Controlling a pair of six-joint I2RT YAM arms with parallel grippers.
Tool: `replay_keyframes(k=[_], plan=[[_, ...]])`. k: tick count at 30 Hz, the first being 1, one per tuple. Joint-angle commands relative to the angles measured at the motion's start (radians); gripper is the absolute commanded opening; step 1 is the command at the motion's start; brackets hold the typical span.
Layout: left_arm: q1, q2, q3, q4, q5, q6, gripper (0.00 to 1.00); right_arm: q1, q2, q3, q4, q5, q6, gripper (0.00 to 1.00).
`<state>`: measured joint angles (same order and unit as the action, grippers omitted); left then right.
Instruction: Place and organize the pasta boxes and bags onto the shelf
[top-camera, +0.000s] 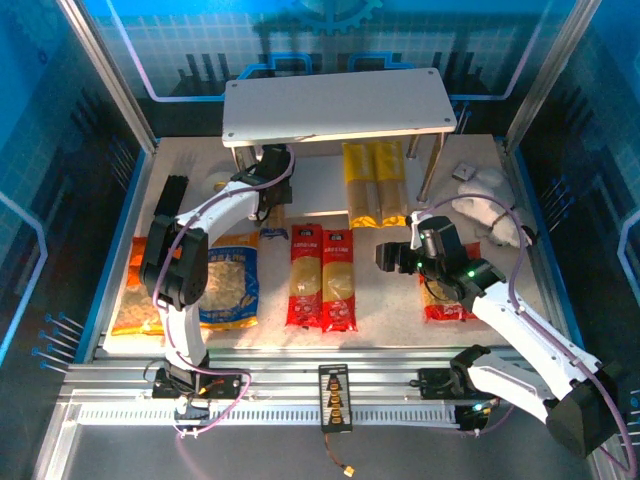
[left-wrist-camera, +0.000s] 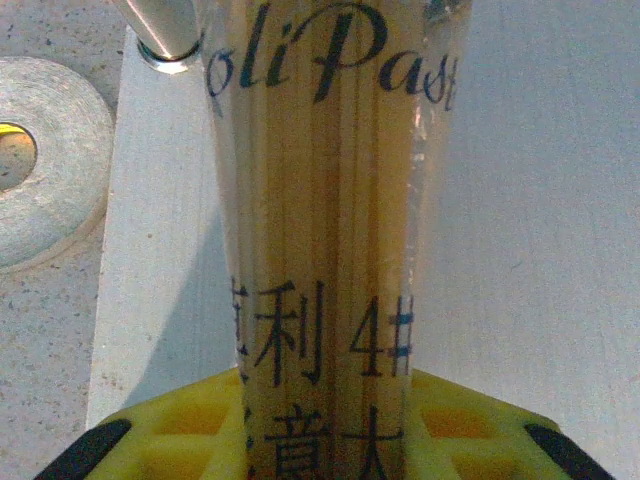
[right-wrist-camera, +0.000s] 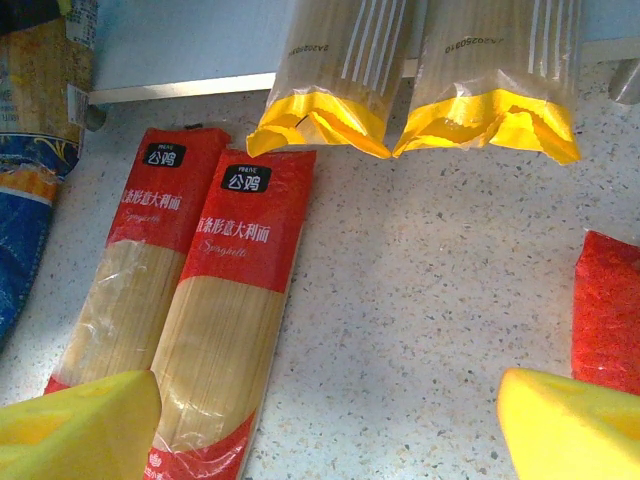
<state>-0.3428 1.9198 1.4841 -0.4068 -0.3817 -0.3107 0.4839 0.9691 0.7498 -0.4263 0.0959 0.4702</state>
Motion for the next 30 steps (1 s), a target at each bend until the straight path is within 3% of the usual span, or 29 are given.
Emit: replay_keyframes(k=[1, 4, 10, 16, 23, 30], plan=[[0.014, 0.006, 0.064, 0.092, -0.06, 0.012, 0.3, 0.006, -0.003, 0.016, 0.005, -0.008, -0.008, 0.88], [0.014, 0.023, 0.07, 0.09, -0.056, 0.009, 0.34, 0.005, -0.004, 0.016, 0.002, -0.008, -0.008, 0.88], [0.015, 0.044, 0.074, 0.081, -0.038, 0.001, 0.56, 0.006, -0.009, 0.016, -0.003, -0.006, -0.008, 0.88], [0.014, 0.022, 0.065, 0.085, 0.01, 0.008, 0.7, 0.006, -0.01, 0.017, -0.011, -0.017, -0.005, 0.88], [-0.008, -0.11, -0.066, 0.137, 0.069, 0.014, 0.68, 0.028, -0.012, 0.019, -0.039, -0.011, -0.003, 0.88], [-0.115, -0.301, -0.275, 0.182, 0.023, 0.016, 0.67, 0.054, -0.008, 0.015, -0.052, 0.004, 0.003, 0.88]])
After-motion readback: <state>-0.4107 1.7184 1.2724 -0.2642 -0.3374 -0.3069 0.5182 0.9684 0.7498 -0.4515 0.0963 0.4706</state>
